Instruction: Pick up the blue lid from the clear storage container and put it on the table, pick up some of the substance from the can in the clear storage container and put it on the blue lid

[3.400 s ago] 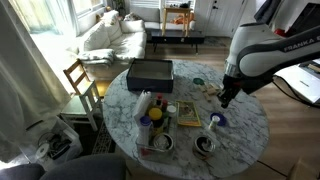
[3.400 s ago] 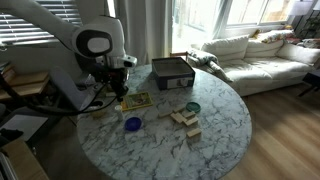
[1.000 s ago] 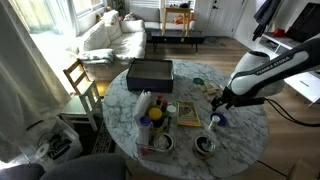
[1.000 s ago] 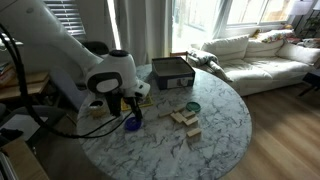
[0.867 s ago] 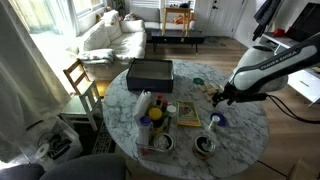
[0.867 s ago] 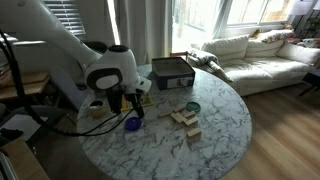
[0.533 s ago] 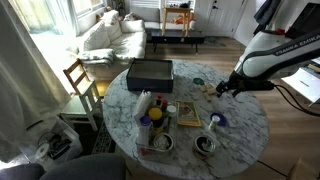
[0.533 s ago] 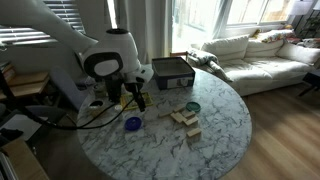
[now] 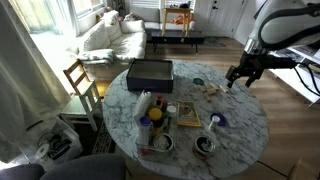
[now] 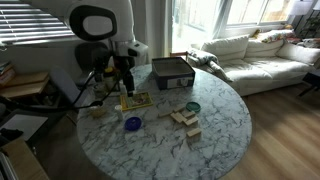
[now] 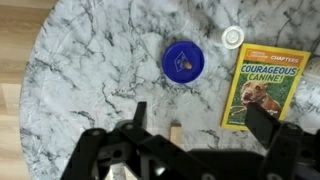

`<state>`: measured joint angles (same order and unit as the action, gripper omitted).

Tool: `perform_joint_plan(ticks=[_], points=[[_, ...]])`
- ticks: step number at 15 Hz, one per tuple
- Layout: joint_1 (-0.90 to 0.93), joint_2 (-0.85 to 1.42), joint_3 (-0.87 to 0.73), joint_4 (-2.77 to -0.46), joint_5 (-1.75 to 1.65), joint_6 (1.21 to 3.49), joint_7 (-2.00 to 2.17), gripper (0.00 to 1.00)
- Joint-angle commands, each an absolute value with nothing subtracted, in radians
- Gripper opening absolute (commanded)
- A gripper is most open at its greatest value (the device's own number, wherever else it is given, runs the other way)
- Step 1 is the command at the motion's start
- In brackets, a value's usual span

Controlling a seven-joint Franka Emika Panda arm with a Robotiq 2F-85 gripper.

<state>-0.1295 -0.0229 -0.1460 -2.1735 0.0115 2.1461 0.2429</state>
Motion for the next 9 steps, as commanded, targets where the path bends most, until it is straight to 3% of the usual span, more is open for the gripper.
perform_joint_plan(ticks=[1, 9], points=[[-0.128, -0.111, -0.13, -2.155, -0.02, 2.023, 0.271, 1.0], [-0.133, -0.068, -0.131, -2.145, 0.003, 2.062, 0.248, 1.0]])
